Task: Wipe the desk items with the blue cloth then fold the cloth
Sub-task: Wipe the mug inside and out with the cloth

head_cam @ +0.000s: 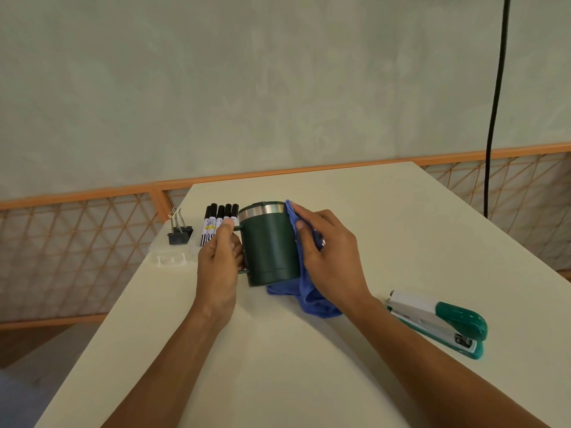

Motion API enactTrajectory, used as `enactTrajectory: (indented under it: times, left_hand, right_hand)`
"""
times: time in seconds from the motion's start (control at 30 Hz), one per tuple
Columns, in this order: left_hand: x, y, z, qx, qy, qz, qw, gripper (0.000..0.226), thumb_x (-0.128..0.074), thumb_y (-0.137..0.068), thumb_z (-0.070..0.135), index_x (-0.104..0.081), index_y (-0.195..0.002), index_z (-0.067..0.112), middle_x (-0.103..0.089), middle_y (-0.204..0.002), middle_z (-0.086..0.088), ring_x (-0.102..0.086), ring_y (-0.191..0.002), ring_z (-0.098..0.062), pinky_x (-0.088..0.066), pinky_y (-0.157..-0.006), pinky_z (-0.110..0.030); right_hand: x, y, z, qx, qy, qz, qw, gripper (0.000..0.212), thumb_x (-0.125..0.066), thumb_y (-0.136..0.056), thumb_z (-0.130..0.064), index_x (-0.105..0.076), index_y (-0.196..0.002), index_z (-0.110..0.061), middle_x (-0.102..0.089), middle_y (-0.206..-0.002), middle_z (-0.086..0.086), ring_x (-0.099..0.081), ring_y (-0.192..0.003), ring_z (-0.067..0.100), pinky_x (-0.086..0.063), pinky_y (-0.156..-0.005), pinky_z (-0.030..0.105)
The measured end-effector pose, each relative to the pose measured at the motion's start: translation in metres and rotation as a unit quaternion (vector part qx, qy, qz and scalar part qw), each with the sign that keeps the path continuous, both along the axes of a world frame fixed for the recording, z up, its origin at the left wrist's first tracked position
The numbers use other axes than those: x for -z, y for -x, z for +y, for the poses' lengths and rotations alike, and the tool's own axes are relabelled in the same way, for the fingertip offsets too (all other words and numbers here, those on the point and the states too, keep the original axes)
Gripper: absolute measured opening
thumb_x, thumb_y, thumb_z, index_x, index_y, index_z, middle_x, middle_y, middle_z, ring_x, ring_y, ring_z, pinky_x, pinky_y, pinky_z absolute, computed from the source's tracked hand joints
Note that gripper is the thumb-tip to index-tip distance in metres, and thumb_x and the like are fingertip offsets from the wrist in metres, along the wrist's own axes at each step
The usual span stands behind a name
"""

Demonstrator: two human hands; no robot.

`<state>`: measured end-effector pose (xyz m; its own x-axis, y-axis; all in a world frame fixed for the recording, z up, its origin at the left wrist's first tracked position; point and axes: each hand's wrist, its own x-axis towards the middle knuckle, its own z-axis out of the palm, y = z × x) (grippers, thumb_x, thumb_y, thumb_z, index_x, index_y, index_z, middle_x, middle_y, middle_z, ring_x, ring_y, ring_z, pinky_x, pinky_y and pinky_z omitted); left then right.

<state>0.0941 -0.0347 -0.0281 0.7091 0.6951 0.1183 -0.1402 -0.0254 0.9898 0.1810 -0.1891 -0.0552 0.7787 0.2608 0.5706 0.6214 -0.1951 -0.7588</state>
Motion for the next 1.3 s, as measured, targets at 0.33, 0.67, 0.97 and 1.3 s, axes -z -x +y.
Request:
enactTrajectory:
  times: [0.33,0.67,0.97,1.3]
  left_hand:
    - [-0.006,0.006,-0.009,0.020,0.171,-0.033,0.984,0.058,-0.054,-0.110,0.044,-0.066,-0.116,-0.013,-0.069,-0.068,-0.016,-0.050,-0.048,-0.002,-0.038,-0.057,-0.023]
    - [-0.007,0.005,0.004,-0.006,0.228,-0.037,0.973,0.039,-0.058,-0.109,0.041,-0.070,-0.079,0.019,-0.062,-0.059,0.010,-0.048,-0.052,-0.004,-0.038,-0.066,-0.027]
    - [-0.007,0.008,0.012,-0.006,0.267,-0.036,0.963,0.056,-0.057,-0.109,0.039,-0.074,-0.058,0.025,-0.062,-0.056,0.008,-0.058,-0.056,-0.005,-0.050,-0.063,-0.022]
    - [-0.008,0.010,0.011,0.018,0.280,-0.078,0.957,0.068,-0.055,-0.111,0.033,-0.067,-0.044,0.026,-0.060,-0.052,0.009,-0.060,-0.046,-0.004,-0.058,-0.057,-0.023]
  right_hand:
    - [-0.005,0.002,-0.006,-0.061,-0.025,0.065,0.996,0.037,-0.051,-0.112,-0.039,-0.060,-0.147,-0.043,-0.068,-0.121,-0.020,-0.062,-0.113,0.001,-0.045,-0.092,0.008]
    - [0.007,0.016,-0.019,-0.101,0.031,-0.145,0.984,0.039,-0.059,-0.109,-0.014,-0.067,-0.143,-0.032,-0.063,-0.120,-0.006,-0.064,-0.102,0.015,-0.054,-0.082,0.029]
    - [0.010,0.019,-0.020,-0.120,0.016,-0.145,0.982,0.035,-0.064,-0.107,-0.010,-0.072,-0.137,-0.026,-0.072,-0.122,-0.007,-0.069,-0.109,0.018,-0.057,-0.087,0.036]
    - [0.012,0.014,-0.024,-0.100,0.013,-0.118,0.988,0.030,-0.066,-0.106,-0.015,-0.074,-0.133,-0.025,-0.074,-0.117,-0.015,-0.070,-0.109,0.014,-0.056,-0.092,0.028]
